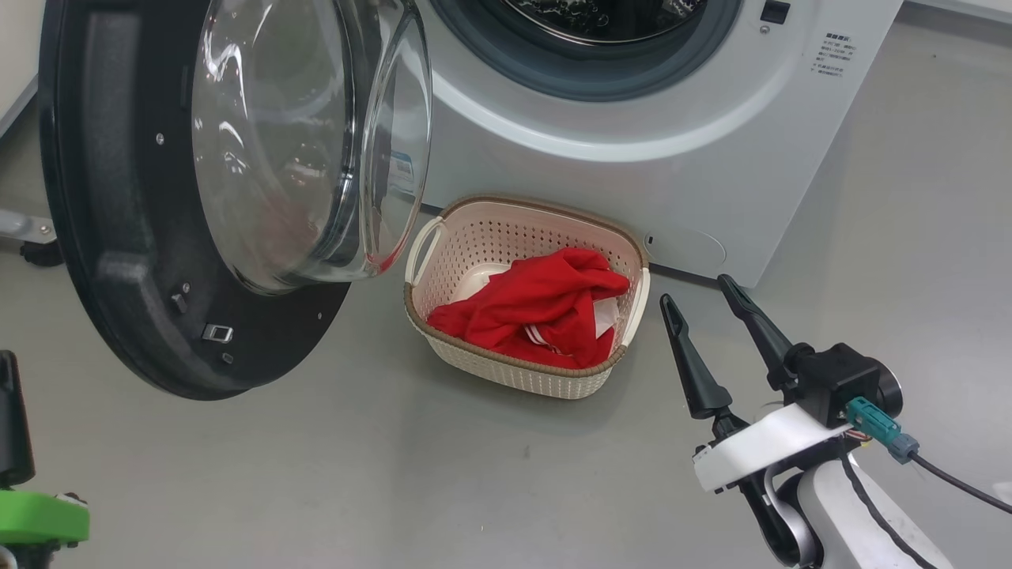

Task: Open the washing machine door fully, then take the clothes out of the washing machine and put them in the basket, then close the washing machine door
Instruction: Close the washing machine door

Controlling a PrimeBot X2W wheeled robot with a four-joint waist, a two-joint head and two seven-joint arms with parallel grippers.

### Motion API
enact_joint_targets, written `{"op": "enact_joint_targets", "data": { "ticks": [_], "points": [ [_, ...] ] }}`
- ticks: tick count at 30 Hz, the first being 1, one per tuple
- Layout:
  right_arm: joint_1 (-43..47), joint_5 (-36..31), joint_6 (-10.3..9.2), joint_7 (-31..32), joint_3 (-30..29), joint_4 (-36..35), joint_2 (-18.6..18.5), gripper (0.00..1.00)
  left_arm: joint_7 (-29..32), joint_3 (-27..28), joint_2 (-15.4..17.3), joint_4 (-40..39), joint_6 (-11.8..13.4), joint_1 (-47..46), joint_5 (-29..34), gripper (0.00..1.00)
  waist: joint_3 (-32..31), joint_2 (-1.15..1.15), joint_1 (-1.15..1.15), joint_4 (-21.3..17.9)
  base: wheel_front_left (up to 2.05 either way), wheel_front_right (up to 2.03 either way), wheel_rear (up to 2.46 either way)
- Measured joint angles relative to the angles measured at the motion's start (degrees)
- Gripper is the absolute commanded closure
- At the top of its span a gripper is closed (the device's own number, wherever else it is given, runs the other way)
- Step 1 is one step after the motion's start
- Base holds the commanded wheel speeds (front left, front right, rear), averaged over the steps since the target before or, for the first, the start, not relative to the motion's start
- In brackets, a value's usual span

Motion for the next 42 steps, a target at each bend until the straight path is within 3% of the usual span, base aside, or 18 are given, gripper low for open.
{"op": "enact_joint_targets", "data": {
  "ticks": [5,9,15,18,26,34,42],
  "points": [
    [0.01,0.00,0.00,-0.41,0.19,0.08,0.00,0.00,0.14,1.52,0.29,-0.68,0.00,-1.12,-3.10,1.00,-0.08,0.00,0.00,0.07,0.00,0.00,0.00],
    [0.01,0.00,0.00,-0.41,0.23,0.10,-0.01,0.00,2.78,4.30,-0.08,-0.57,0.00,-4.59,-10.00,1.00,-0.02,0.00,0.00,0.13,0.00,0.00,0.00],
    [0.01,0.00,0.01,-0.38,0.68,0.04,0.10,0.00,9.34,9.37,-1.64,0.96,0.00,-9.82,-23.79,1.00,0.39,0.00,0.00,0.02,0.00,0.00,0.00],
    [0.00,0.00,0.03,-0.38,0.75,-0.01,0.18,0.00,13.60,13.78,-3.76,3.09,0.21,-12.22,-33.59,1.00,0.93,0.00,0.00,-0.26,0.00,0.00,0.00],
    [-0.01,0.00,0.03,-0.38,0.24,0.01,-0.19,0.00,23.38,17.84,-5.59,5.09,5.12,-18.94,-47.01,1.00,2.00,0.00,0.00,-0.96,0.00,0.00,0.00],
    [-0.02,0.00,0.03,-0.38,0.20,0.01,-0.19,0.00,30.72,20.67,-5.55,8.23,12.15,-21.20,-53.75,1.00,2.18,0.00,0.00,-1.17,0.00,0.00,0.00],
    [-0.04,0.00,0.03,-0.40,0.16,0.01,-0.18,0.00,36.99,20.38,-5.67,10.59,13.55,-21.67,-57.54,1.00,2.30,0.00,0.00,-1.29,0.00,0.00,0.00]
  ]
}}
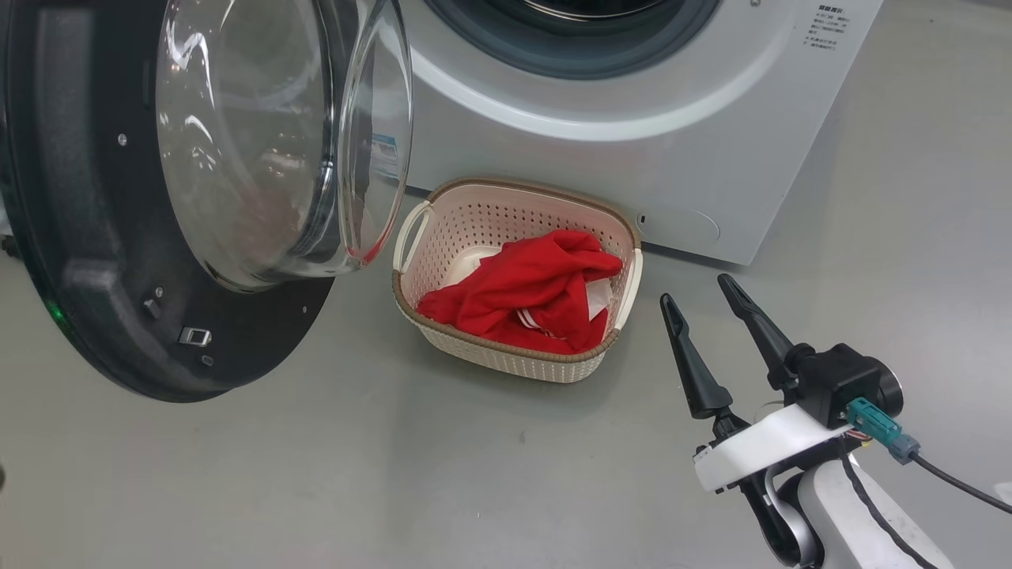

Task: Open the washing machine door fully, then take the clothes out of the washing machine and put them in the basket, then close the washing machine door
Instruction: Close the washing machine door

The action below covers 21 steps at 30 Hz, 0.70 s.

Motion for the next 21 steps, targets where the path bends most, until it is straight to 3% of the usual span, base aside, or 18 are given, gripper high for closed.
{"op": "enact_joint_targets", "data": {
  "ticks": [21],
  "points": [
    [-0.07,0.00,0.00,0.00,-0.05,0.22,0.05,0.00,14.81,-3.75,-3.74,0.46,0.48,-0.24,-8.06,1.00,0.01,0.00,0.00,-0.74,0.00,0.00,0.00]
  ]
}}
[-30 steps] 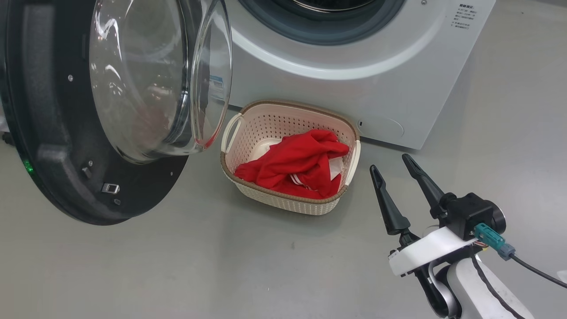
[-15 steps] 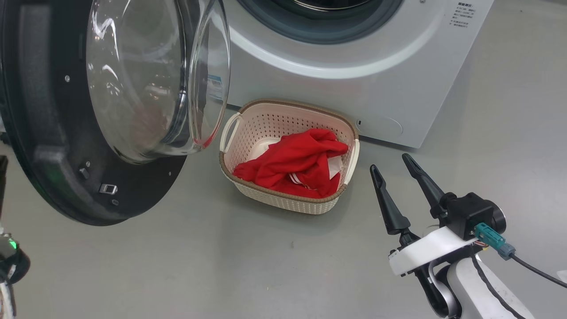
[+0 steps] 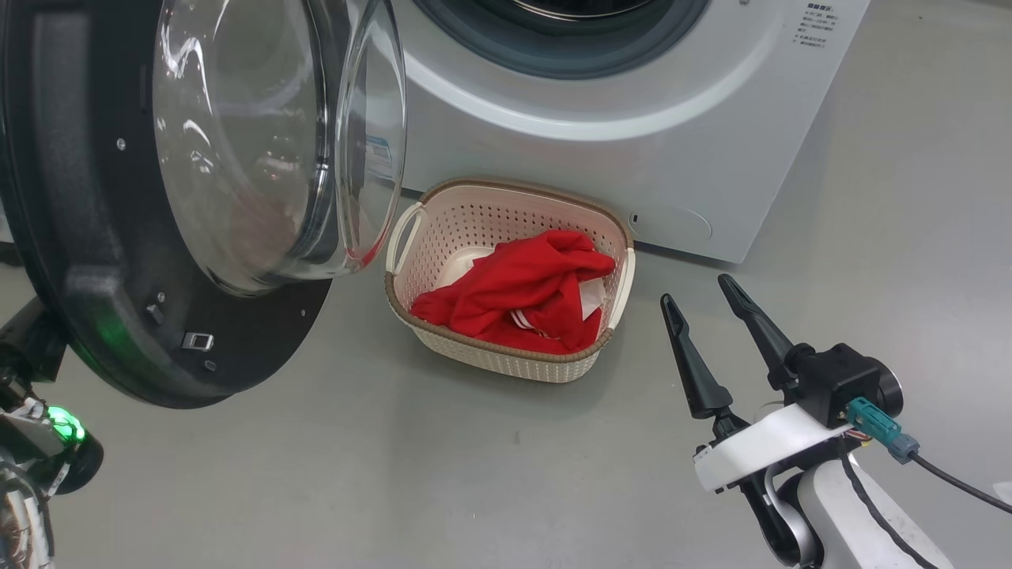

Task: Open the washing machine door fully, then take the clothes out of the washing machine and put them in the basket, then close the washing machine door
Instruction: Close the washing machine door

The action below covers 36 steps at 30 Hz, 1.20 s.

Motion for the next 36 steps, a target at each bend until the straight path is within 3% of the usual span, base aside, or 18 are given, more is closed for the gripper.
{"op": "enact_joint_targets", "data": {
  "ticks": [12,19,36],
  "points": [
    [0.00,0.00,0.00,-0.02,-0.05,0.34,0.08,0.00,6.45,-2.19,-0.12,-2.81,0.00,1.81,-2.57,1.00,-0.54,0.00,0.00,-0.67,0.00,0.00,0.00],
    [-0.02,0.00,0.01,-0.08,0.13,0.58,0.20,0.00,10.18,-3.42,-1.99,-4.77,0.01,3.96,-5.31,1.00,-0.79,0.00,0.00,-1.38,0.00,0.00,0.00],
    [-0.32,0.00,0.18,-0.08,1.19,1.42,1.22,0.00,13.79,-5.92,-4.33,-10.80,0.01,8.93,-8.38,1.00,-0.83,0.00,0.00,-6.99,0.00,0.00,0.00]
  ]
}}
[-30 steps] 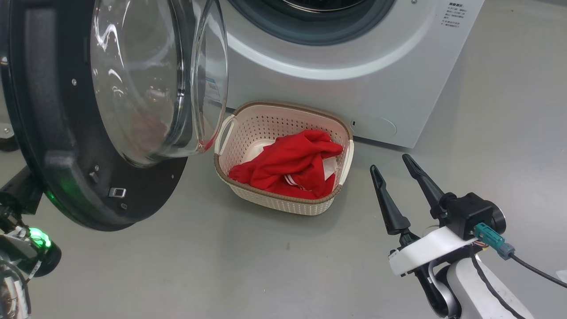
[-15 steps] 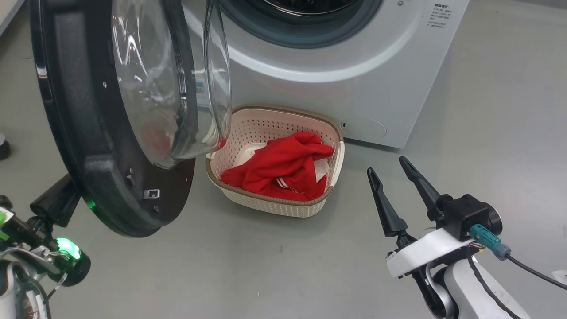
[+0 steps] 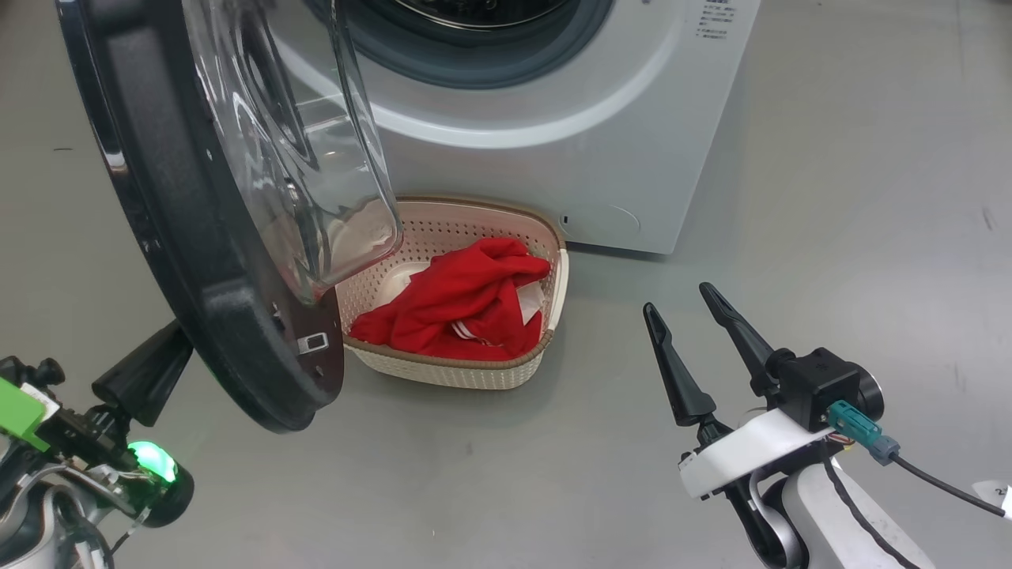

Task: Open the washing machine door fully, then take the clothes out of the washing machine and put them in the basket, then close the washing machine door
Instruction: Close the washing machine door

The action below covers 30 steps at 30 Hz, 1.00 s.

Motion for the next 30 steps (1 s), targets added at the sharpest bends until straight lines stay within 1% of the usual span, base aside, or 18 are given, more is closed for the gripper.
{"op": "enact_joint_targets", "data": {
  "ticks": [4,16,21,22,23,24,26,30],
  "points": [
    [-0.12,0.00,0.00,0.00,-0.01,0.15,0.13,0.00,0.31,-0.79,-0.80,-0.87,0.00,0.88,-0.01,1.00,0.02,0.00,0.00,-1.89,0.00,0.00,0.00],
    [-0.86,0.00,0.00,-0.19,-0.08,0.18,0.68,0.00,-1.11,-2.16,-1.31,-2.74,0.00,1.31,-1.01,1.00,0.46,0.00,0.00,-8.29,0.00,0.00,0.00],
    [-0.93,0.02,0.00,-0.44,-0.32,0.18,0.86,0.00,-2.32,-2.33,-1.48,-3.33,0.00,1.31,-1.60,1.00,0.97,0.00,0.00,-10.97,0.00,0.00,0.00],
    [-0.93,0.02,0.00,-0.44,-0.32,0.18,0.86,0.00,-2.32,-2.33,-1.48,-3.33,0.00,1.31,-1.60,1.00,0.97,0.00,0.00,-10.97,0.00,0.00,0.00],
    [-0.95,0.07,0.00,-0.44,-0.41,0.18,0.97,0.00,-3.22,-2.35,-1.55,-3.38,0.00,1.31,-2.01,1.00,1.21,0.00,0.00,-12.02,0.00,0.00,0.00],
    [-0.95,0.07,0.00,-0.44,-0.41,0.18,0.97,0.00,-3.22,-2.35,-1.55,-3.38,0.00,1.31,-2.01,1.00,1.21,0.00,0.00,-12.02,0.00,0.00,0.00],
    [-0.97,0.11,0.00,-0.44,-0.46,0.18,1.30,0.00,-4.00,-2.40,-1.58,-3.88,0.00,1.30,-2.15,1.00,1.61,0.00,0.00,-13.59,0.00,0.00,0.00],
    [-1.02,0.25,0.00,-0.45,-0.49,0.25,1.58,0.00,-5.01,-2.60,-1.59,-4.21,0.00,1.28,-2.20,1.00,2.03,0.00,0.00,-15.11,0.00,0.00,0.00]
  ]
}}
